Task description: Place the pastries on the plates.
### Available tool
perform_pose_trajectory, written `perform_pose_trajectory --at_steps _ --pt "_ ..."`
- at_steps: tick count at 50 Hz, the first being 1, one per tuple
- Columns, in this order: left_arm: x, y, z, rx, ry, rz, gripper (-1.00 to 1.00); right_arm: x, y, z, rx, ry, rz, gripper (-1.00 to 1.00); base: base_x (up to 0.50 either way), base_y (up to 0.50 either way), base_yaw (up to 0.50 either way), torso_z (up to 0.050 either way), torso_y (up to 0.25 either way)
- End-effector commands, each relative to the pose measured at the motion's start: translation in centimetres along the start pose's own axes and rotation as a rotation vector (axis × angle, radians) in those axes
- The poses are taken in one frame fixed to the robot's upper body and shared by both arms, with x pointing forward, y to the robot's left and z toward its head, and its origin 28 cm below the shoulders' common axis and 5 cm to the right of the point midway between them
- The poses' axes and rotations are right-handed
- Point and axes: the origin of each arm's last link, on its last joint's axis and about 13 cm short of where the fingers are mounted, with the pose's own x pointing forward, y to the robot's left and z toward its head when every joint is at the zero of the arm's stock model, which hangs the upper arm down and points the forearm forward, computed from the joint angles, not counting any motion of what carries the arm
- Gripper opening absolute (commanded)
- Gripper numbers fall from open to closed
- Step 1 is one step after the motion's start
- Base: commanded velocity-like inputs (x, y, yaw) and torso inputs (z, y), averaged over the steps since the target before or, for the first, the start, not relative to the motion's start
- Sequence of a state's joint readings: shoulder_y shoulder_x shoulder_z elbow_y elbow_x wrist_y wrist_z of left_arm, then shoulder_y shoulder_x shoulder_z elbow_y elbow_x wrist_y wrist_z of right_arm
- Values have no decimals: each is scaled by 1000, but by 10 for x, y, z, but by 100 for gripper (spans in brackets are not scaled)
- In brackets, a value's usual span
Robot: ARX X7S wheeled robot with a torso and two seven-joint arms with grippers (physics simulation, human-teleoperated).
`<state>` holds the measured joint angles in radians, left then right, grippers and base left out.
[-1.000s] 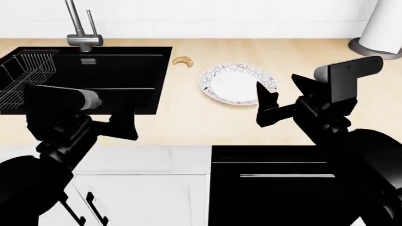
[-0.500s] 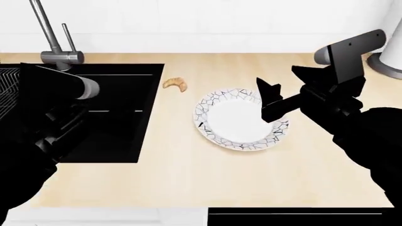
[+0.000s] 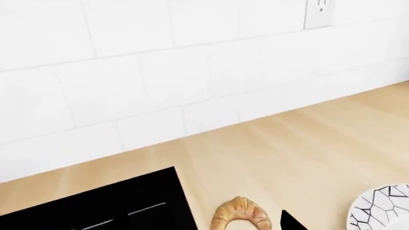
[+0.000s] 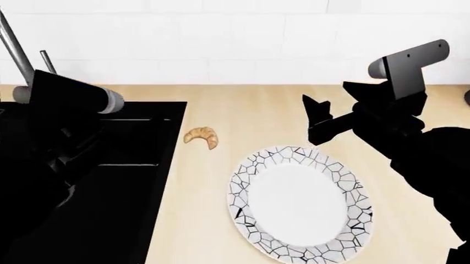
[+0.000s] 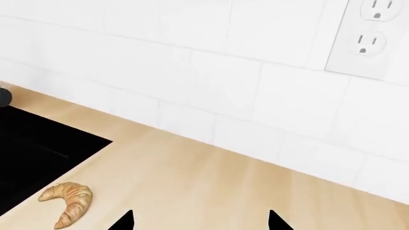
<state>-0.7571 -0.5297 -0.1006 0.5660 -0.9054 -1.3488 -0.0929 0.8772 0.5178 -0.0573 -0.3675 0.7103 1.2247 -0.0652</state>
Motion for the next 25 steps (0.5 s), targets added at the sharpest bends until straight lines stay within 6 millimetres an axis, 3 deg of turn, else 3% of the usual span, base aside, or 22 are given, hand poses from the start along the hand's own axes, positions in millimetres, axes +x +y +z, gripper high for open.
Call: perform_pose_trajectory --at_steps 1,8,10,13,17,19,21,23,25 --pt "2 -1 0 7 12 -5 100 -1 -1 -1 12 10 -7 100 438 0 0 0 11" --pt "6 -1 2 16 24 -19 100 -2 -1 4 28 4 -9 100 236 0 0 0 0" --pt "24 -4 14 42 39 -58 100 -2 -1 7 41 -2 -16 100 0 0 0 0 5" --pt "71 5 33 96 186 -144 100 -8 0 13 37 3 -17 100 0 0 0 0 0" --pt "117 6 35 145 392 -256 100 -9 1 13 33 18 -11 100 0 0 0 0 0" --pt "131 14 54 212 487 -289 100 -8 2 12 29 30 -5 100 0 0 0 0 0" --pt "143 22 47 173 538 -275 100 -7 2 9 33 37 -1 100 0 0 0 0 0" --pt "153 27 40 270 633 -273 100 -9 3 9 28 46 4 100 0 0 0 0 0" --pt "161 35 51 405 706 -272 100 -9 4 8 23 55 8 100 0 0 0 0 0"
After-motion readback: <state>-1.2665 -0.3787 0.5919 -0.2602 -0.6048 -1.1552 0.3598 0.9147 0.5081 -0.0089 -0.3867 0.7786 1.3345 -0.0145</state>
